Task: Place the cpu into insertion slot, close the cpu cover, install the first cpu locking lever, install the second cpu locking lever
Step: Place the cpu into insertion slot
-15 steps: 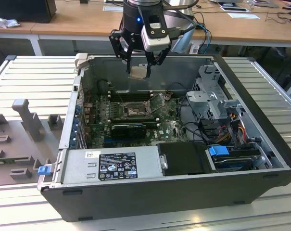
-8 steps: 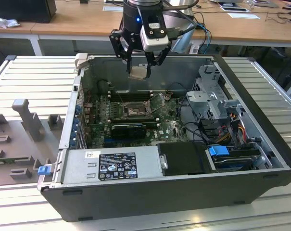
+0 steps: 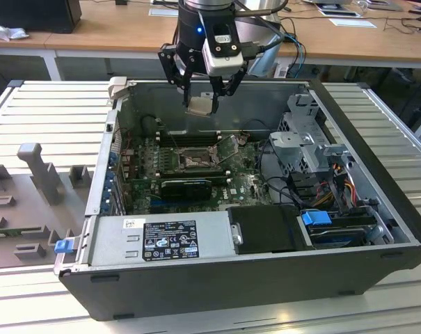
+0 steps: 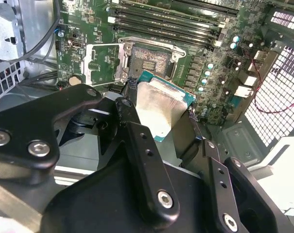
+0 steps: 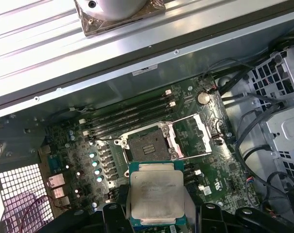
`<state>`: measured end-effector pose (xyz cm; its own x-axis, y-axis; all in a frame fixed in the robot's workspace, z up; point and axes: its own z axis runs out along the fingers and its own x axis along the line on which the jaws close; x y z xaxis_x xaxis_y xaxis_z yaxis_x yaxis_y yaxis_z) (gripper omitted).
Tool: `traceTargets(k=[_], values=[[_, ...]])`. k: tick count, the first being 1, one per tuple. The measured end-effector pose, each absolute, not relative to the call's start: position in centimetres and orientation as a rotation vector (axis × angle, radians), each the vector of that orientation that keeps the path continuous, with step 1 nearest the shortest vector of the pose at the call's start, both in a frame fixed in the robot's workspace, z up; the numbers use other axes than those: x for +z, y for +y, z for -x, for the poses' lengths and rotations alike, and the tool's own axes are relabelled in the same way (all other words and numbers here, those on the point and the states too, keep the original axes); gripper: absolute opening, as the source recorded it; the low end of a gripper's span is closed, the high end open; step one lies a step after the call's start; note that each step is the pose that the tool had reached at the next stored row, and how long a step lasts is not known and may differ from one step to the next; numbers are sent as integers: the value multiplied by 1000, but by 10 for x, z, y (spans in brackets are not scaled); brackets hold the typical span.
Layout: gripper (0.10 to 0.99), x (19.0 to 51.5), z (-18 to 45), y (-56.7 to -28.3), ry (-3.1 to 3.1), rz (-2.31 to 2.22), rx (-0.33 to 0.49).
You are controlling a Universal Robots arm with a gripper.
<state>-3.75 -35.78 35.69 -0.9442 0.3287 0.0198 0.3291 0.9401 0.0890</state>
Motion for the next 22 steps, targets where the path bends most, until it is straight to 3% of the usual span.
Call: traceTargets(k=[22], values=[[529,357,37,-358,-3067,664,-144]])
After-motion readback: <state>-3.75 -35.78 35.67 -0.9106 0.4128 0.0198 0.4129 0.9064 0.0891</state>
